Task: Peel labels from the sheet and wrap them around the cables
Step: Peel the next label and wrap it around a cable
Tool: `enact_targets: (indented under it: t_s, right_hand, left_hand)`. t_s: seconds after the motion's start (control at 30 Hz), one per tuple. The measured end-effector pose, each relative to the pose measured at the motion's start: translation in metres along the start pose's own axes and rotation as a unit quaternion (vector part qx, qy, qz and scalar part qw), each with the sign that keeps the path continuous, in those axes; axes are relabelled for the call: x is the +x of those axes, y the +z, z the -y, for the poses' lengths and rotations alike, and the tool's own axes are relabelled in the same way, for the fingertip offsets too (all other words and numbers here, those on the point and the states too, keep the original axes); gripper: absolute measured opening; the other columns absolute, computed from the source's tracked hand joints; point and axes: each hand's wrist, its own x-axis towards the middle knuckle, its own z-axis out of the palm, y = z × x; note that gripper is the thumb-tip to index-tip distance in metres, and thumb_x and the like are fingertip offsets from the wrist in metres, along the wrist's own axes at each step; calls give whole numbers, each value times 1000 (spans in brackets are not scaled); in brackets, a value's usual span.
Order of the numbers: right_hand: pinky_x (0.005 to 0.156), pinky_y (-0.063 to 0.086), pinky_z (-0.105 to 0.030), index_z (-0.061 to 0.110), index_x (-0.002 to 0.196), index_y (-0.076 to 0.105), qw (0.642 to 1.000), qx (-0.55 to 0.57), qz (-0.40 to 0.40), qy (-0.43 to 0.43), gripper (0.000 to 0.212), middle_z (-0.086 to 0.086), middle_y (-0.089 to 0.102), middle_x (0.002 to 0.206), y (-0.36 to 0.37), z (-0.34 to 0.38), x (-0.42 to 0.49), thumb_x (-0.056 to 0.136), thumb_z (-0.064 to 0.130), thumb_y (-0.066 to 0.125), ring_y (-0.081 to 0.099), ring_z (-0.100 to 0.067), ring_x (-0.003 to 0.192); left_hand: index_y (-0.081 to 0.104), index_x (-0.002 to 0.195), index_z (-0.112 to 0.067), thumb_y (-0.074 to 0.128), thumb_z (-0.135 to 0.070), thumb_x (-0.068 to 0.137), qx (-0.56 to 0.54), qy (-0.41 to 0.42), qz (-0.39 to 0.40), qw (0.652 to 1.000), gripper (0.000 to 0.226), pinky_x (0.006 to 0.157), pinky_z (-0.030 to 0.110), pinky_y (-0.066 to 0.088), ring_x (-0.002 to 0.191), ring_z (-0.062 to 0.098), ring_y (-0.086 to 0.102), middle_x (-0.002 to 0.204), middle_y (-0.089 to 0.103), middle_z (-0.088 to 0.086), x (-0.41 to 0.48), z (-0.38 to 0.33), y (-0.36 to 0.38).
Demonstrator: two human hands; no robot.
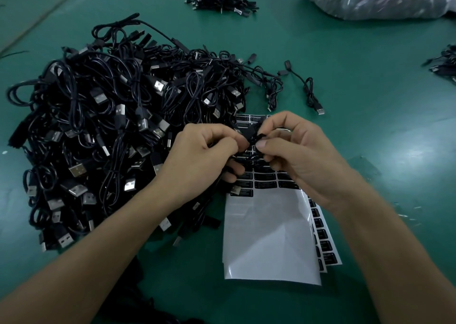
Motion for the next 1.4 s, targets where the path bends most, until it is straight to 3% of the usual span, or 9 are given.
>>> enact_targets:
  t_s: [0.2, 0.3, 0.43, 0.67, 0.8, 0.97, 1.1, 1.27, 1.4]
  right_hand:
    - [56, 41, -18, 26, 98, 77, 997, -63, 26, -43, 31, -2, 53, 68, 1, -3, 0, 89, -2, 66, 47, -10, 62]
    - [65, 47, -16, 22, 106, 72, 997, -63, 27, -45, 33, 3, 65, 70, 0, -3, -1, 87, -4, 70, 58, -6, 66]
    - [79, 50, -31, 19, 104, 69, 997, -63, 12, -32, 30, 4, 68, 73, -2, -3, -1, 83, -2, 76, 61, -14, 74]
    - [78, 53, -32, 21, 112, 63, 998, -63, 29, -6, 47, -3, 71, 76, -2, 0, -4, 71, 7, 81, 65, -15, 73]
    - [74, 53, -28, 22, 109, 63, 998, -56, 12, -10, 46, -1, 72, 75, -2, -1, -3, 68, 13, 80, 65, -12, 72]
    - [68, 52, -18, 19, 104, 63, 999, -21, -32, -23, 37, 0, 76, 78, -4, -2, -1, 79, -2, 79, 67, -8, 70]
    - [62, 48, -13, 22, 98, 68, 997, -43, -65, -18, 33, 8, 73, 78, -3, -4, 0, 75, 6, 84, 64, -4, 69]
    - [53, 44, -14, 22, 81, 72, 998, -57, -35, -2, 14, 4, 67, 67, -1, -3, 0, 77, 14, 83, 59, -6, 61]
    - [52, 44, -17, 27, 71, 76, 998, -43, -41, -18, 16, 1, 67, 65, 0, -2, 1, 81, 15, 82, 60, -9, 61]
  left_hand:
    - [76, 82, -19, 70, -37, 84, 9, 23, 17, 1000, 19, 52, 27, 56, 64, 24, 74, 82, 75, 5, -2, 0, -2]
    - [76, 85, -15, 76, -30, 88, 35, 34, 18, 999, 15, 53, 27, 57, 64, 23, 74, 75, 75, 5, -3, 1, -2]
    - [76, 82, -17, 72, -19, 91, 33, 26, 12, 999, 10, 51, 27, 57, 62, 22, 74, 72, 74, 7, -2, 2, -1]
    - [75, 81, -15, 73, -17, 89, 25, 27, 20, 999, 9, 52, 25, 56, 62, 21, 73, 69, 74, 7, -3, 0, -1]
    - [73, 81, -13, 71, -13, 91, 11, 22, 17, 1000, 10, 51, 25, 55, 61, 20, 73, 70, 73, 7, -2, 0, -1]
    - [72, 83, -11, 70, -14, 91, -20, 15, -9, 1000, 9, 49, 24, 54, 60, 20, 72, 73, 72, 6, -1, 1, -1]
    - [73, 84, -13, 70, -15, 92, -45, 13, -28, 999, 9, 50, 24, 55, 62, 21, 73, 72, 72, 4, -1, 1, 0]
    - [73, 84, -11, 70, -14, 92, -90, 1, -37, 995, 9, 50, 24, 54, 61, 21, 72, 79, 73, 10, 0, -2, -1]
    - [74, 87, -8, 71, -15, 91, -90, -6, -37, 995, 9, 50, 25, 54, 62, 21, 71, 82, 73, 14, 0, -2, -1]
